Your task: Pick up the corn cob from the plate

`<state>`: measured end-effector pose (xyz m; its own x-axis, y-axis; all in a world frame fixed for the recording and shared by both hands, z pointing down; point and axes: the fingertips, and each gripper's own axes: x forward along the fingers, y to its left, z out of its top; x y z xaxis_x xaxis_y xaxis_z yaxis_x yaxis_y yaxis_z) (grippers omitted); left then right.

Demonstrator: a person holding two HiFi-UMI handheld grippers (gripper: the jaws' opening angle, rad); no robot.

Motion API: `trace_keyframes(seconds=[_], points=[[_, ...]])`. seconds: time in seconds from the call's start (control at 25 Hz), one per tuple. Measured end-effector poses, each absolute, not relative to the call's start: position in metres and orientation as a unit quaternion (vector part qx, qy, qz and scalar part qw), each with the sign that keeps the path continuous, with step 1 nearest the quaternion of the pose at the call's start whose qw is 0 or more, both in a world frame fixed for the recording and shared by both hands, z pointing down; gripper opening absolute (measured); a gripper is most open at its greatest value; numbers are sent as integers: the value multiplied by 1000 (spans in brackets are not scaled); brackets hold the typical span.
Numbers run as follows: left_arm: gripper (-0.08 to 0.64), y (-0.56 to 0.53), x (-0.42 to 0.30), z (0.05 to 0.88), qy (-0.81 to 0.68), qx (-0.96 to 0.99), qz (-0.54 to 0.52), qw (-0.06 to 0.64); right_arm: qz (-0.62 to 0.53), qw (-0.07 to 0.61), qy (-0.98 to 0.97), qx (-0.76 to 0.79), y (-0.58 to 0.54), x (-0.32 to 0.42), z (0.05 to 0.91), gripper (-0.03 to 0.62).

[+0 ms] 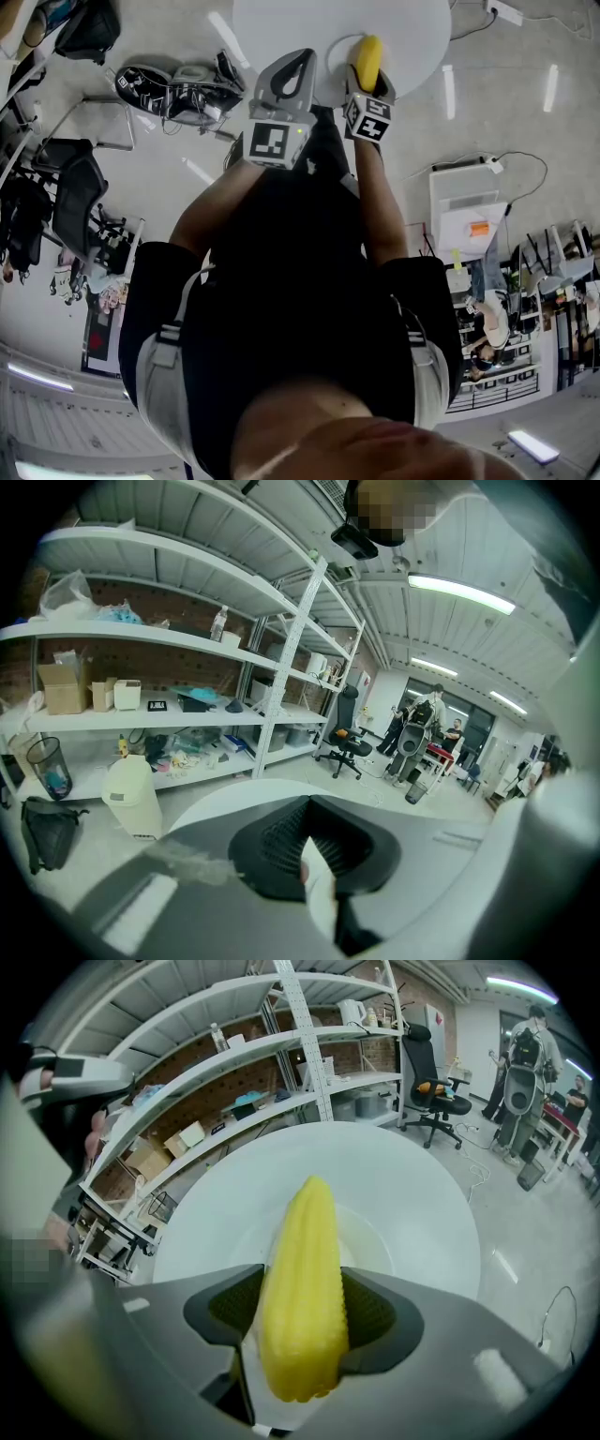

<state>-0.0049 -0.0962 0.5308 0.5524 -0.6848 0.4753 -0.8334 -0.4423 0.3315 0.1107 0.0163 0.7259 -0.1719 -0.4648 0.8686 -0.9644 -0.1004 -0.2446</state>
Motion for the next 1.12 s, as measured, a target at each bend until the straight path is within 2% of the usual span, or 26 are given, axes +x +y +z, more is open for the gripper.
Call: trace_keyframes(seconds=[1.12], points=[[6, -75, -1, 512, -439, 851, 121, 260, 449, 251, -617, 596, 18, 109, 704, 261]])
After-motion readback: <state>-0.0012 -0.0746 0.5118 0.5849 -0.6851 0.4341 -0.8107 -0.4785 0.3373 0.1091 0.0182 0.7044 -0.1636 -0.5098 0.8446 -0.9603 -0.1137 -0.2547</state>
